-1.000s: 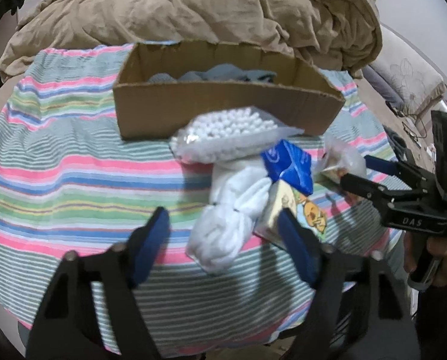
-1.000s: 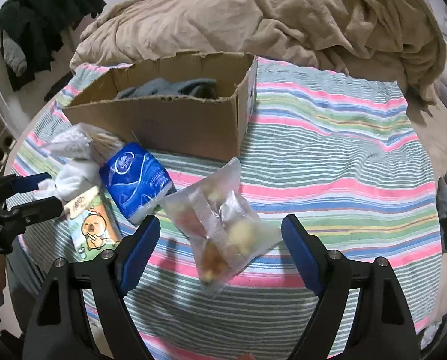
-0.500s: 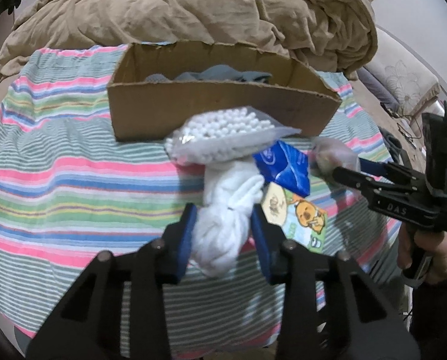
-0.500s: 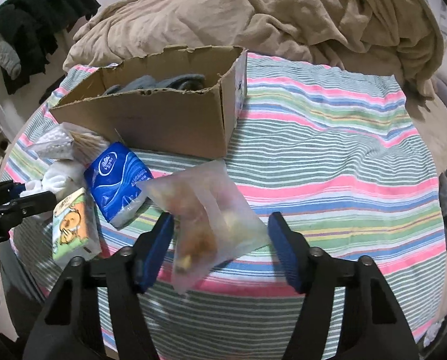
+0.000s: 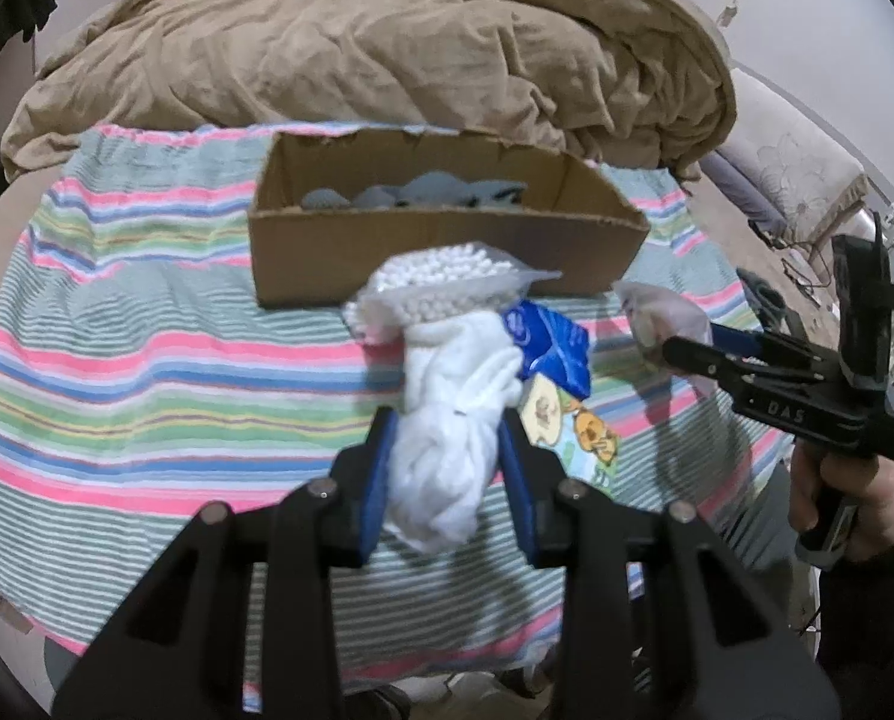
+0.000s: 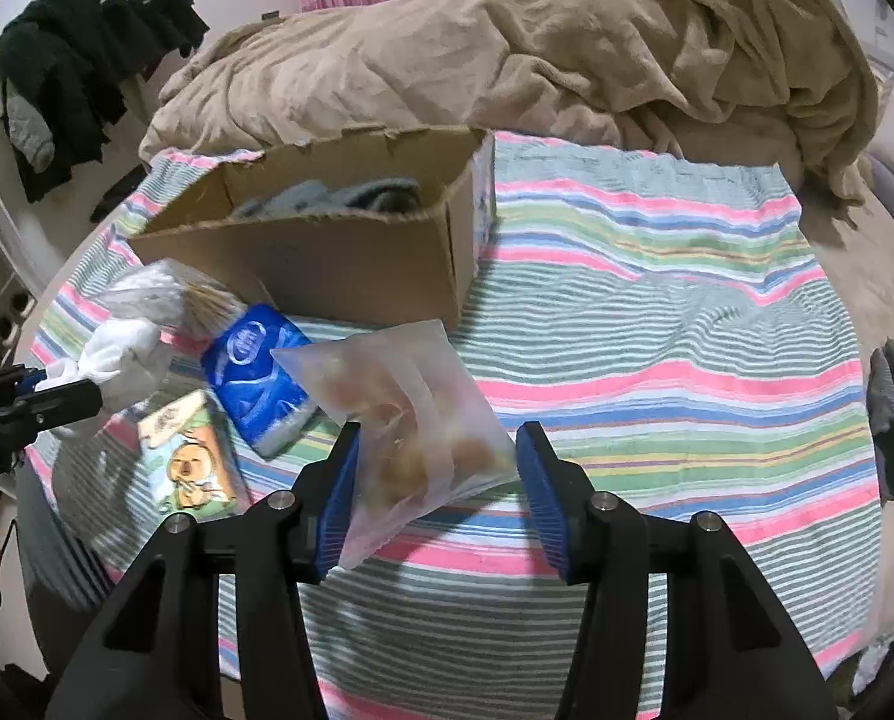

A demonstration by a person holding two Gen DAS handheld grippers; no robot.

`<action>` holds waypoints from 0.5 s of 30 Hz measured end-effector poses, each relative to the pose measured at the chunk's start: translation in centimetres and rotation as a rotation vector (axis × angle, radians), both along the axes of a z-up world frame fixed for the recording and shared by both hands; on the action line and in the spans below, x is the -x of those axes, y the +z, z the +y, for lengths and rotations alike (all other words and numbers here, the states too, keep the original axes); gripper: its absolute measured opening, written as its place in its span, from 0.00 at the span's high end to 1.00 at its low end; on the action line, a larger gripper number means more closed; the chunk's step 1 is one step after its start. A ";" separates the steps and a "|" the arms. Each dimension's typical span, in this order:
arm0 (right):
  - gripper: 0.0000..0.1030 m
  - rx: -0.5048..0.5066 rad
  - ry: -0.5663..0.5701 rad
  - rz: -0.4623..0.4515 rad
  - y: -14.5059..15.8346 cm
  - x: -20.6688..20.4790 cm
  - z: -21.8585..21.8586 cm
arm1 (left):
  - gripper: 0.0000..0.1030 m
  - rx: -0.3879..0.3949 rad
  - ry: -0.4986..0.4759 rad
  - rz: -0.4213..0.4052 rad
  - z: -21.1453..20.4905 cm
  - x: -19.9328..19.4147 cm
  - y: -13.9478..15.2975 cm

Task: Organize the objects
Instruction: 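Carry the socks and snack bag into the box and release both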

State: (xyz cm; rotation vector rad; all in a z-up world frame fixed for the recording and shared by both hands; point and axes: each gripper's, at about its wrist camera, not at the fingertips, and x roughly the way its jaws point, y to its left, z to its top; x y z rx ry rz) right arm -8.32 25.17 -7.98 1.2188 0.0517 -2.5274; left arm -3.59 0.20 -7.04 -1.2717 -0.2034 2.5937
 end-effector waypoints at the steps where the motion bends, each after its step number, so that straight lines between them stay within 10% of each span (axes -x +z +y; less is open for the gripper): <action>1: 0.48 0.002 0.002 0.007 0.4 -0.2 0.0 | 0.66 -0.001 0.001 0.008 -0.1 -0.2 0.4; 15: 0.48 0.039 -0.002 0.090 5.2 -1.1 0.2 | 0.66 -0.008 0.023 0.116 -1.4 -1.1 5.0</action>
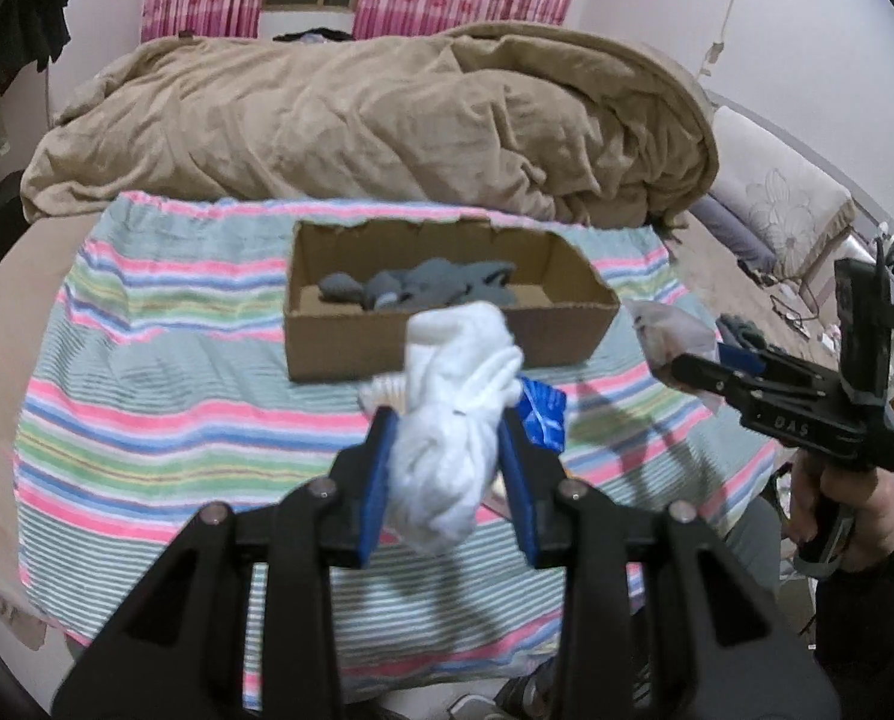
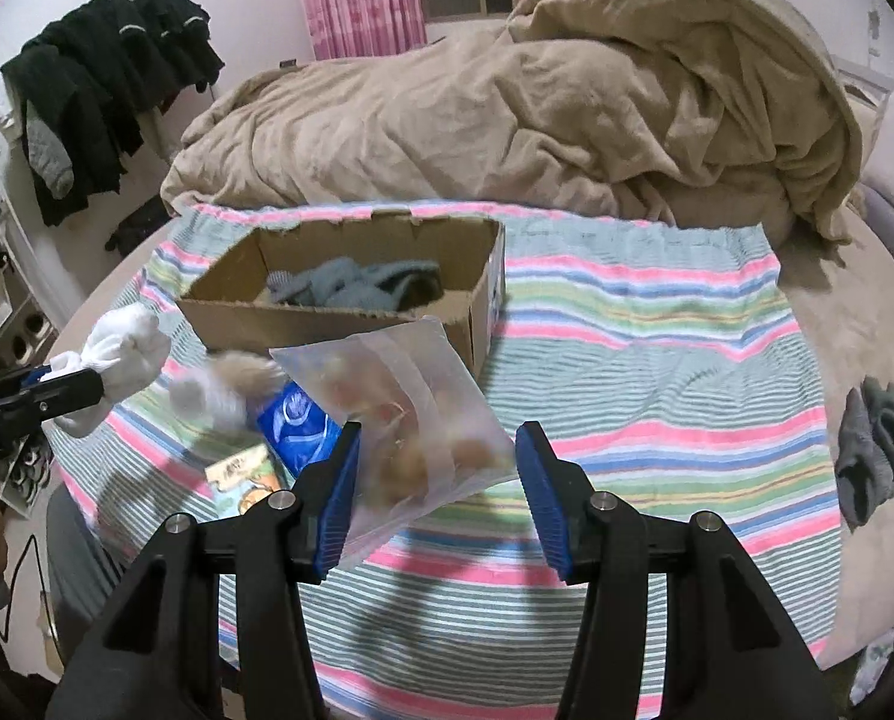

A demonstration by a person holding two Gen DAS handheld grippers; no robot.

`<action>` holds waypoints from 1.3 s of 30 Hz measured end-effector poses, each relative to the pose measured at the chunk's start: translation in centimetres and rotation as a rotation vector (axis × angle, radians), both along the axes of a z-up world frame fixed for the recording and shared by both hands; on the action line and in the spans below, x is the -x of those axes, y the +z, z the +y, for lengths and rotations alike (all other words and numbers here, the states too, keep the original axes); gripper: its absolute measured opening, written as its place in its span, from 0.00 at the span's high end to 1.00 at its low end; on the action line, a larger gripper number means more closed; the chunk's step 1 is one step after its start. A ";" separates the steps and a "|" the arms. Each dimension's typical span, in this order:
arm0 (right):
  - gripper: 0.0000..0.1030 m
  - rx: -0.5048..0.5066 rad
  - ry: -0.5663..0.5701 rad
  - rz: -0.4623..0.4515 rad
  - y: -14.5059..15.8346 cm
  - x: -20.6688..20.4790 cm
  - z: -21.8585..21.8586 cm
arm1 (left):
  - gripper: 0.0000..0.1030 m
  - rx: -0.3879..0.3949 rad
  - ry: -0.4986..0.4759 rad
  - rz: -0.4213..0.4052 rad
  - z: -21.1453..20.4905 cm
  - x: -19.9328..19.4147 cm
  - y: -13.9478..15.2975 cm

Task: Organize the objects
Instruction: 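Carry the socks and snack bag into the box and release both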

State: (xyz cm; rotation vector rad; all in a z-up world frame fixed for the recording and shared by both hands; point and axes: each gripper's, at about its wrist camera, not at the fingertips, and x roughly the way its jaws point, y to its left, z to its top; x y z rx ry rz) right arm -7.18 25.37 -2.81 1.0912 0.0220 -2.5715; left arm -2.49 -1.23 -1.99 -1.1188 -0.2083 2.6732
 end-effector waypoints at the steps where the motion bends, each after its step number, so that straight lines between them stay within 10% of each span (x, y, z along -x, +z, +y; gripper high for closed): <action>1: 0.48 0.002 -0.002 0.005 0.3 0.0 0.0 | 0.66 0.001 0.004 0.007 -0.2 0.1 0.3; 23: 0.50 0.010 0.006 0.106 4.6 4.3 -1.8 | 0.66 0.036 0.064 0.080 -3.5 5.8 2.7; 39: 0.50 -0.008 -0.002 0.054 1.6 9.4 -3.8 | 0.66 0.033 0.090 0.030 -3.2 11.5 -0.5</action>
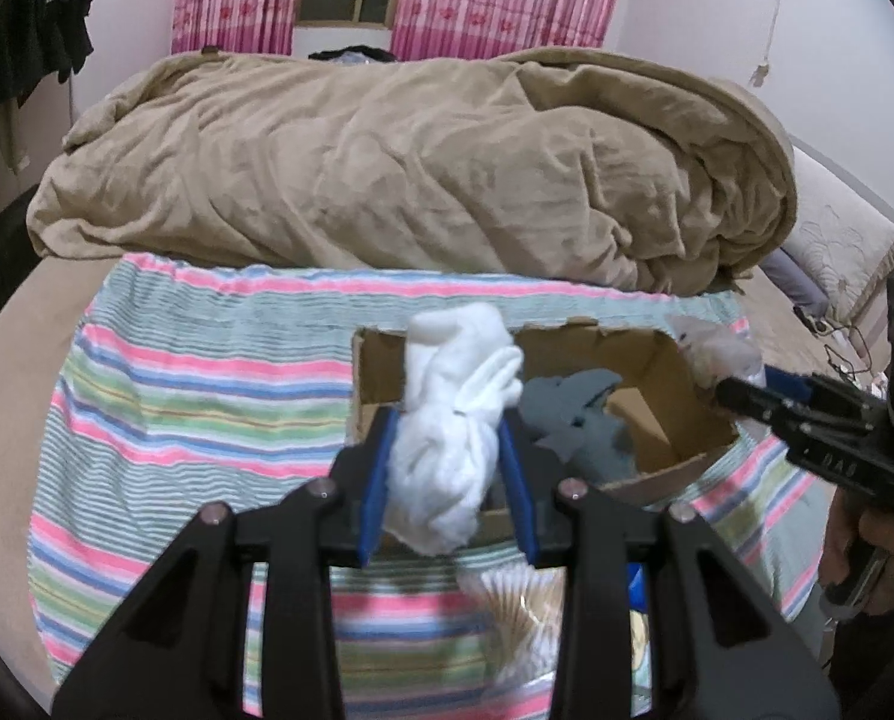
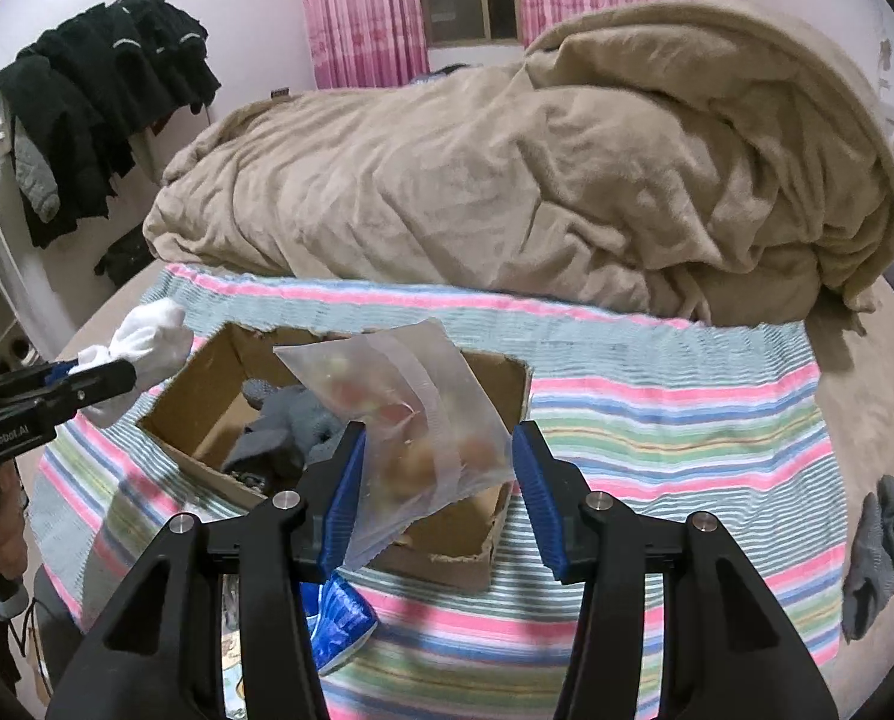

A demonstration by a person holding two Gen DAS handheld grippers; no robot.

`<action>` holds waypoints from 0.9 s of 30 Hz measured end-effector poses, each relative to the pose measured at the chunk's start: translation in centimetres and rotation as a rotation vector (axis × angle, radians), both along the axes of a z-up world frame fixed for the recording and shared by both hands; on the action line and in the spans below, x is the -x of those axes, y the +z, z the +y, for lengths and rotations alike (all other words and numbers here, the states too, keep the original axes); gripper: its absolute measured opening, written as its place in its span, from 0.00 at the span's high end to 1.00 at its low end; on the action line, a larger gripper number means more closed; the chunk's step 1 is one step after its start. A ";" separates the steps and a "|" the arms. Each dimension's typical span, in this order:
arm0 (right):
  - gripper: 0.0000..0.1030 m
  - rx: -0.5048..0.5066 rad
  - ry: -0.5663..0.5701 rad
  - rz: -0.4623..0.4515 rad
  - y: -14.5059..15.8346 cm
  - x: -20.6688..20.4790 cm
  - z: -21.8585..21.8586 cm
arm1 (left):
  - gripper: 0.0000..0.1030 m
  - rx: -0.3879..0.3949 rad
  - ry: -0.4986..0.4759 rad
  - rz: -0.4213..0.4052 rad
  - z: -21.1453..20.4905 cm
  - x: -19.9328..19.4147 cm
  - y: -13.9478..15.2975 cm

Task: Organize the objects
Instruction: 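Carry the socks and snack bag into the box and release both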

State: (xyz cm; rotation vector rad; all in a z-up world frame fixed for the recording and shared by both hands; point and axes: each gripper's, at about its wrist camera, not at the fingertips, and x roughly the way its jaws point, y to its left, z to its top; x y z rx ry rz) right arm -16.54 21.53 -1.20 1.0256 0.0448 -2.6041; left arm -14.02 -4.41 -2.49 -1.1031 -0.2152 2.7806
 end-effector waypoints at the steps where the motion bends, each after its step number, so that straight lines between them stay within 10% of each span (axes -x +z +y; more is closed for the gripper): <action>1: 0.50 -0.003 0.001 -0.009 -0.5 0.3 -0.1 | 0.66 0.003 -0.001 -0.002 0.2 0.3 -0.3; 27: 0.44 -0.194 -0.053 -0.061 -5.3 2.7 -4.6 | 0.57 0.077 0.023 -0.095 0.9 2.2 -4.2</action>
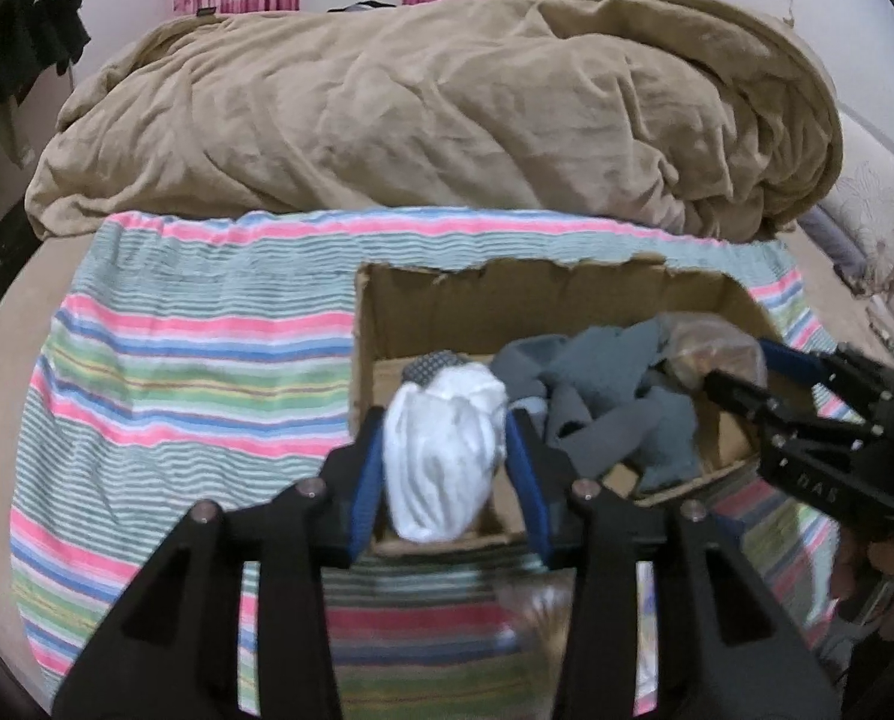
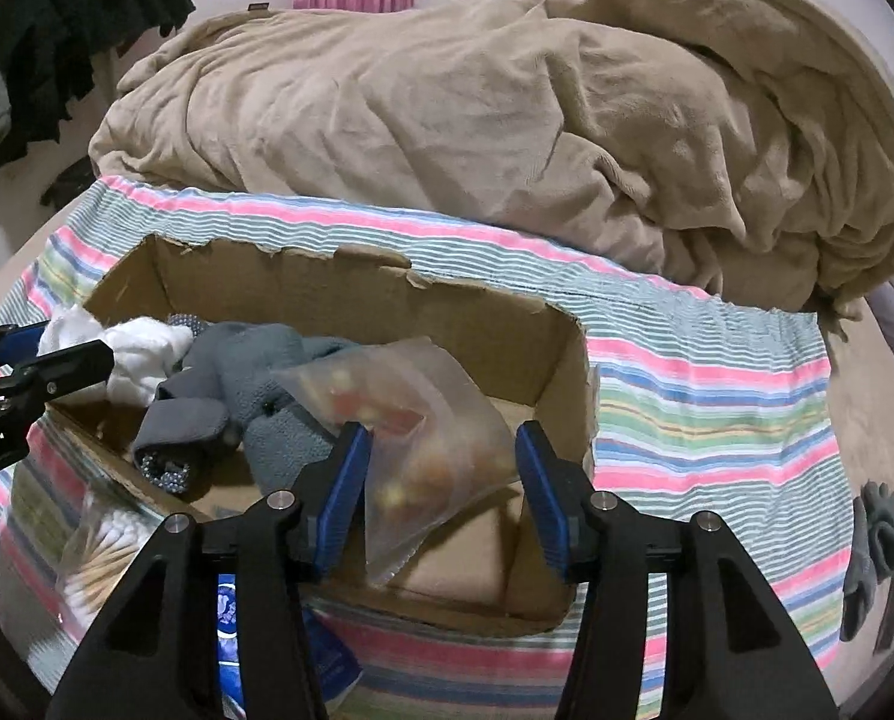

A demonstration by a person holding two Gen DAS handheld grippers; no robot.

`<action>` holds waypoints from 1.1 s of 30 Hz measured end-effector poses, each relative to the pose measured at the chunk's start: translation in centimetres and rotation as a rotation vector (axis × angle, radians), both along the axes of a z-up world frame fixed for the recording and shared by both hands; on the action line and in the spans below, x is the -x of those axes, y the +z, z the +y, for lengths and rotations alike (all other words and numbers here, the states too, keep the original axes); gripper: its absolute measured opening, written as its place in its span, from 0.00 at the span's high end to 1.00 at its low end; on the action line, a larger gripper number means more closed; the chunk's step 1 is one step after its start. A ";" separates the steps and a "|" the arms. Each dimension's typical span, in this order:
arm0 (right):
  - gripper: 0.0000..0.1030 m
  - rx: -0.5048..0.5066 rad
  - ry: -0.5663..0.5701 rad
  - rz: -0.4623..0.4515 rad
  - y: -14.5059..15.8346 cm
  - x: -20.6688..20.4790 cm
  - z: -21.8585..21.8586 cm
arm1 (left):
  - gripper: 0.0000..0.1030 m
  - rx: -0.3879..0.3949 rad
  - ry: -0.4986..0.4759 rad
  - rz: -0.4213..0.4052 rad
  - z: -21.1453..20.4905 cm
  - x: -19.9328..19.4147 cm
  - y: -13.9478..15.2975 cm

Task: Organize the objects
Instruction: 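Carry the socks and snack bag into the box and release both, then grasp the cotton swab bag with the left gripper while the right grasps the green tissue pack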

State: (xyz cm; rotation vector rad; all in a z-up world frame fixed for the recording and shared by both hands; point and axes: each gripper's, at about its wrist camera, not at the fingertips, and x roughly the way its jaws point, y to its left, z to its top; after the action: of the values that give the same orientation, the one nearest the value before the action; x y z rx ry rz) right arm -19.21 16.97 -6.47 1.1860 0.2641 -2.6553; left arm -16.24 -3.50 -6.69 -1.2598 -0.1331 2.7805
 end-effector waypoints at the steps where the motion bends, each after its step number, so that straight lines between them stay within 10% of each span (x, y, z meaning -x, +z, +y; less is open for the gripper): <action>1: 0.42 0.014 0.003 -0.003 0.2 -0.1 0.0 | 0.50 -0.008 0.002 0.006 -0.1 -0.3 0.3; 5: 0.25 0.064 0.002 0.005 1.2 -1.0 0.2 | 0.29 -0.026 0.013 0.048 -0.3 -1.8 1.8; 33: 0.24 0.162 0.082 0.088 7.1 -10.8 1.7 | 0.22 -0.122 0.000 0.095 0.2 -11.4 6.4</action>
State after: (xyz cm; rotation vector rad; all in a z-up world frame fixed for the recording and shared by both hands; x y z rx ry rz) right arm -8.42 18.68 0.63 0.9895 0.1074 -2.6048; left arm -4.87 -3.25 -0.30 -1.0986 -0.2911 2.7779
